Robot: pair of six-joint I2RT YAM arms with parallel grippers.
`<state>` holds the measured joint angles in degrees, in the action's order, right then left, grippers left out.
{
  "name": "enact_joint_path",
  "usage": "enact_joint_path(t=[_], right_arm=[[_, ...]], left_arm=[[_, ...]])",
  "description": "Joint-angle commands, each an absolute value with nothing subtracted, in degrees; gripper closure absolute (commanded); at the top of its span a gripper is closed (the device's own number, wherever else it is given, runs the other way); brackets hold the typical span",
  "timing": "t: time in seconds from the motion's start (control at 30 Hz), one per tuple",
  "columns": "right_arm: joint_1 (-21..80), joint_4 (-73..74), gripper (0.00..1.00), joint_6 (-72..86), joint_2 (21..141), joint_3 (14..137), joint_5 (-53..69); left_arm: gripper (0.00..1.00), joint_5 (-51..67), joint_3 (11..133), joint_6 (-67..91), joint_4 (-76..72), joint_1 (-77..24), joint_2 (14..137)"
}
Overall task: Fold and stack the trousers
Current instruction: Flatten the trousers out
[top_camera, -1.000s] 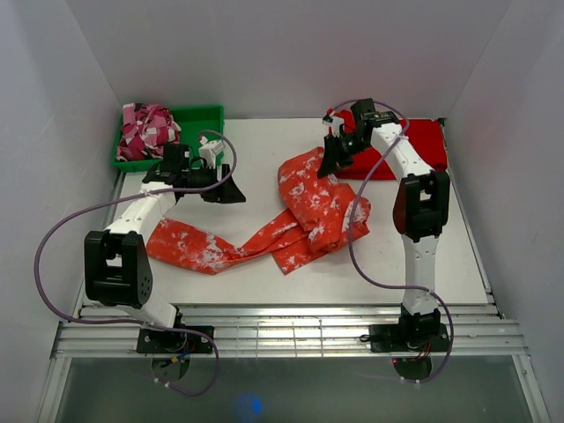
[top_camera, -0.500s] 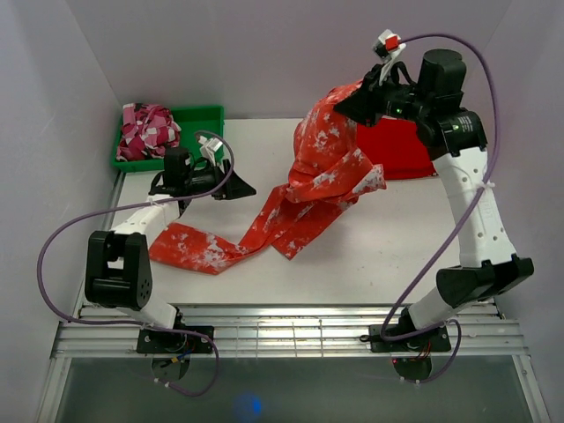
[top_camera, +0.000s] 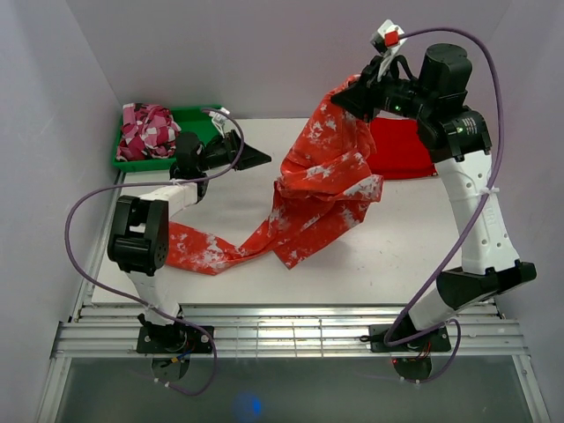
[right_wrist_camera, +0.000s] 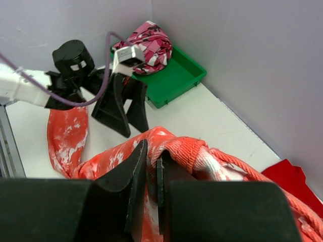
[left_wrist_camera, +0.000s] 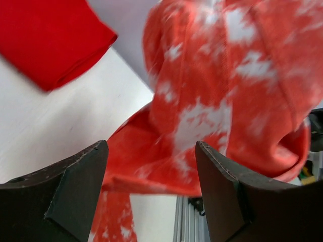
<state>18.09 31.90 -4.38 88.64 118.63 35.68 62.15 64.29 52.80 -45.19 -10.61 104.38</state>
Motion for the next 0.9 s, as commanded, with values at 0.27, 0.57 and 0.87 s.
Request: enact_joint_path(t=[0.27, 0.57, 0.87], right_arm=[[25.9, 38.5, 0.92, -24.9, 78.6, 114.4, 22.7], [17.1, 48.5, 0.92, -52.5, 56.7, 69.2, 2.6], [2.8, 49.2, 0.92, -60.5, 50.0, 47.3, 3.7]], left_arm=[[0.19, 73.6, 71.6, 56.4, -60.3, -21.8, 107.9], [0.45, 46.7, 65.3, -6.6, 6.7, -33.6, 100.0], [0.38, 41.5, 69.3, -5.3, 12.7, -35.6, 102.9]])
